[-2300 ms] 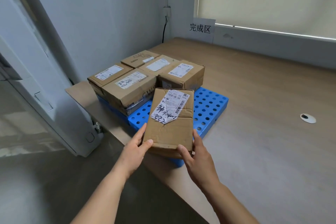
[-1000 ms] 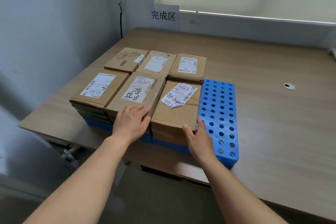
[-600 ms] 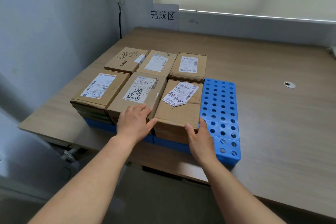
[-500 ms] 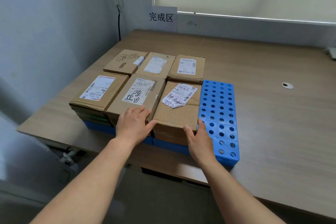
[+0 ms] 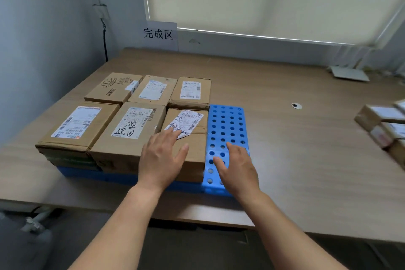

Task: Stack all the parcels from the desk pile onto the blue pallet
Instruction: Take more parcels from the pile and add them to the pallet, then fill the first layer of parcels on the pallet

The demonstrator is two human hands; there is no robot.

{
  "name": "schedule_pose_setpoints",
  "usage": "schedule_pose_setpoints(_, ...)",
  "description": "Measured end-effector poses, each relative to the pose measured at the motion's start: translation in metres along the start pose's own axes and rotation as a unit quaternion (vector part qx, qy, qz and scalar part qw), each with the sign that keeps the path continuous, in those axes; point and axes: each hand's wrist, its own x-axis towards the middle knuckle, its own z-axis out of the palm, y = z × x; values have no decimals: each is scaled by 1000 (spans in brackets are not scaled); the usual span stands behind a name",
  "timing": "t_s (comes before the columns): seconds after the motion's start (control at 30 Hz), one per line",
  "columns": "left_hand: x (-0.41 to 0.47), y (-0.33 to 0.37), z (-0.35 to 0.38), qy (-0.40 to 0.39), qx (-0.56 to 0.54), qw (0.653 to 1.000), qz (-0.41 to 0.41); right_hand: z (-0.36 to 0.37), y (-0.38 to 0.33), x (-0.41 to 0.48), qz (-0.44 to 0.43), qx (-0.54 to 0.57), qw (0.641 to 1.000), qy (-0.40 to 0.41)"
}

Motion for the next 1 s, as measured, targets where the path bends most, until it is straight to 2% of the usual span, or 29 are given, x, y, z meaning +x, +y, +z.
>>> schedule_pose_setpoints(0.1,-6,27,15,-4,-21,999,42,-17,15,-5,-19,-55,998,29)
schedule_pose_setpoints(0.33,-39,91,54,-62,-34,995,67,-58,70,-24,-18,-118,990,74)
schedule_pose_setpoints(0.43,-50,114,64,-92,-16,994,58,-69,92,-33,-47,-163,979,114)
schedule_pose_setpoints(0.57,-61,174,85,-118,4,990,74,-105,144,-54,-45,-216,965,144)
schedule_pose_setpoints(1.0,-99,376,165,-133,-5,975,180,-230,319,-112,17,-246,940,234)
